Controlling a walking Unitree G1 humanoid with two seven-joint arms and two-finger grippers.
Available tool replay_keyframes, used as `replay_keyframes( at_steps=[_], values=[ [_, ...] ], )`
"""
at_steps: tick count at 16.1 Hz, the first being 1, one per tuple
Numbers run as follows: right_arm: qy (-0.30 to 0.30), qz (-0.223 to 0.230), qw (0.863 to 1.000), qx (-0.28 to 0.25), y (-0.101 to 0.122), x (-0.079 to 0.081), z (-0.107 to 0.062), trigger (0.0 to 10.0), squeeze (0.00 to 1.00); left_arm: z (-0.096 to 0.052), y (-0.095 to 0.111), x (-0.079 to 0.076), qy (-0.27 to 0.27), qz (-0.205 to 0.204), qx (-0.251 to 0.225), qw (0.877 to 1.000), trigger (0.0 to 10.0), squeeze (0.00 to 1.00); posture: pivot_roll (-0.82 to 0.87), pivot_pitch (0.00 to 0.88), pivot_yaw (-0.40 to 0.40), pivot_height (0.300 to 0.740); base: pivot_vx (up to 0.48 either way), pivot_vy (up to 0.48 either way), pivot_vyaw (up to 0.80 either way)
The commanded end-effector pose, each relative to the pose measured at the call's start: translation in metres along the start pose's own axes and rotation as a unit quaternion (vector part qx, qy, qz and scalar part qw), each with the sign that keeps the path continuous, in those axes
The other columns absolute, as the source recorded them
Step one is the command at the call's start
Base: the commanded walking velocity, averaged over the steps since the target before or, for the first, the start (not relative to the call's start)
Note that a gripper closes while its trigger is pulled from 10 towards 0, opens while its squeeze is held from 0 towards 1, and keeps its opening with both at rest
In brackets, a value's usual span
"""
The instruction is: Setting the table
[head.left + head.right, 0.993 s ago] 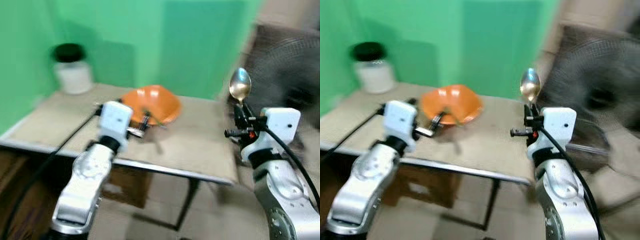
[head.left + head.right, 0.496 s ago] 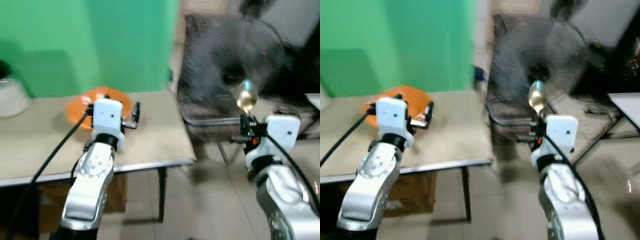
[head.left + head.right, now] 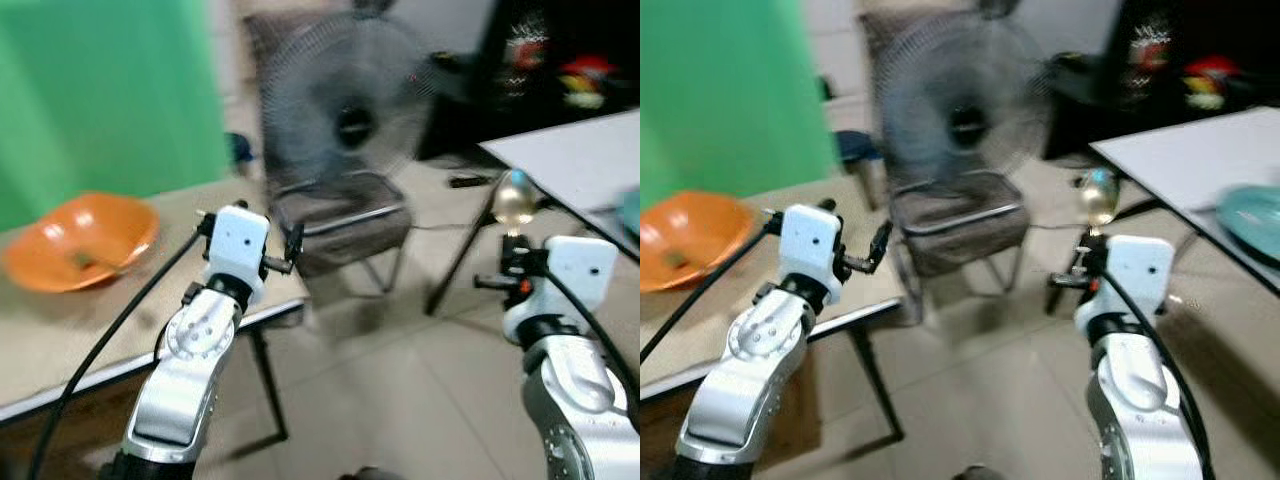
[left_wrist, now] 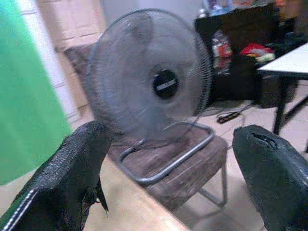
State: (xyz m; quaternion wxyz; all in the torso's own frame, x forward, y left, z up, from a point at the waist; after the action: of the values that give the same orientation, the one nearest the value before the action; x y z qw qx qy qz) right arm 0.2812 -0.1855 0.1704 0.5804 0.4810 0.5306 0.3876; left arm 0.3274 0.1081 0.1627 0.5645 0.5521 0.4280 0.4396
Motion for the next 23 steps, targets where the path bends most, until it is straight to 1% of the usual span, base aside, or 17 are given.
replay_keyframes(
  at_steps=[1,2,3,4,5,6,10,12,13,15,17,21,23],
  values=[
    [0.003,0.005,1.0,-0.003,0.001,0.003,0.002,10.0,0.0,-0.003,0.002,0.007,0.01,0.012,-0.003,1.0,10.0,0.0,0.02,0.0,-0.029,0.74,0.0,0.0,-0.77],
    [0.01,0.009,1.0,0.002,-0.002,0.004,0.001,10.0,0.0,-0.004,0.001,0.007,0.008,0.019,-0.002,1.0,10.0,0.0,0.03,0.0,-0.034,0.74,0.0,0.0,-0.77],
    [0.012,0.01,1.0,0.006,-0.005,0.004,0.001,10.0,0.0,-0.004,0.001,0.007,0.007,0.018,-0.002,1.0,10.0,0.0,0.03,0.0,-0.034,0.74,0.0,0.0,-0.77],
    [0.011,0.012,1.0,0.014,-0.009,0.003,0.0,10.0,0.0,-0.005,0.001,0.011,0.016,0.01,0.001,1.0,10.0,0.0,0.03,0.0,-0.04,0.74,0.0,0.0,-0.79],
    [0.01,0.013,1.0,0.019,-0.012,0.003,0.001,10.0,0.0,-0.006,-0.001,0.016,0.028,-0.01,0.007,1.0,10.0,0.0,0.02,0.0,-0.03,0.74,0.0,0.0,-0.79],
    [0.021,0.004,1.0,0.013,-0.007,0.007,0.001,10.0,0.0,-0.005,-0.004,0.016,0.028,-0.031,0.017,0.999,10.0,0.0,0.02,0.0,-0.025,0.74,0.0,0.0,-0.79],
    [0.024,-0.002,0.999,0.032,-0.013,0.006,-0.002,10.0,0.0,-0.005,-0.001,0.016,0.025,-0.023,0.005,0.999,10.0,0.0,0.01,0.0,-0.025,0.74,0.0,0.0,-0.79],
    [0.025,-0.008,0.999,0.036,-0.015,0.008,0.0,10.0,0.0,-0.002,-0.001,0.018,0.024,-0.022,0.006,0.999,10.0,0.0,0.0,0.0,-0.016,0.74,0.0,0.0,-0.79],
    [0.027,-0.011,0.999,0.038,-0.016,0.008,0.0,10.0,0.0,-0.001,-0.001,0.016,0.019,-0.023,0.011,0.999,10.0,0.0,0.0,0.0,-0.014,0.74,0.0,0.0,-0.79],
    [0.02,-0.008,0.998,0.051,-0.02,0.006,-0.001,10.0,0.0,-0.001,0.004,0.013,0.006,-0.051,0.003,0.999,10.0,0.0,-0.01,0.0,-0.013,0.74,0.0,0.0,-0.79],
    [0.029,-0.016,0.998,0.052,-0.02,0.008,-0.001,10.0,0.0,0.001,0.005,0.011,-0.002,-0.048,0.001,0.999,10.0,0.0,-0.01,0.0,-0.013,0.74,0.0,0.0,-0.78],
    [0.036,-0.024,0.998,0.051,-0.02,0.011,0.0,10.0,0.0,0.0,0.005,0.01,-0.01,-0.055,0.001,0.998,10.0,0.0,-0.01,0.0,-0.012,0.74,0.298,0.0,-0.75],
    [0.041,-0.029,0.998,0.044,-0.017,0.011,-0.001,10.0,0.0,-0.001,0.005,0.007,-0.018,-0.059,0.001,0.998,10.0,0.0,-0.01,0.0,-0.019,0.74,0.36,0.0,0.0]
  ],
)
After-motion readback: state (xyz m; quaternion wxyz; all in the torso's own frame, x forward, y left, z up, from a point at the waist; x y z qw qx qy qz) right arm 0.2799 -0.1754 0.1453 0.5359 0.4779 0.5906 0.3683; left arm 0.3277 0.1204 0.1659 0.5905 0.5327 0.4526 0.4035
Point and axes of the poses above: a point about 5 cm out from each wrist's last joint towards the gripper, its own z axis pointing out of the wrist towards the gripper, its own y axis along the axis of the wrist's last joint, x = y × z, the point moved 6 cm from there along z, pointing out of the wrist towards the gripper, and after that the axes turned 12 degrees about -z, right-handed, at the moved point
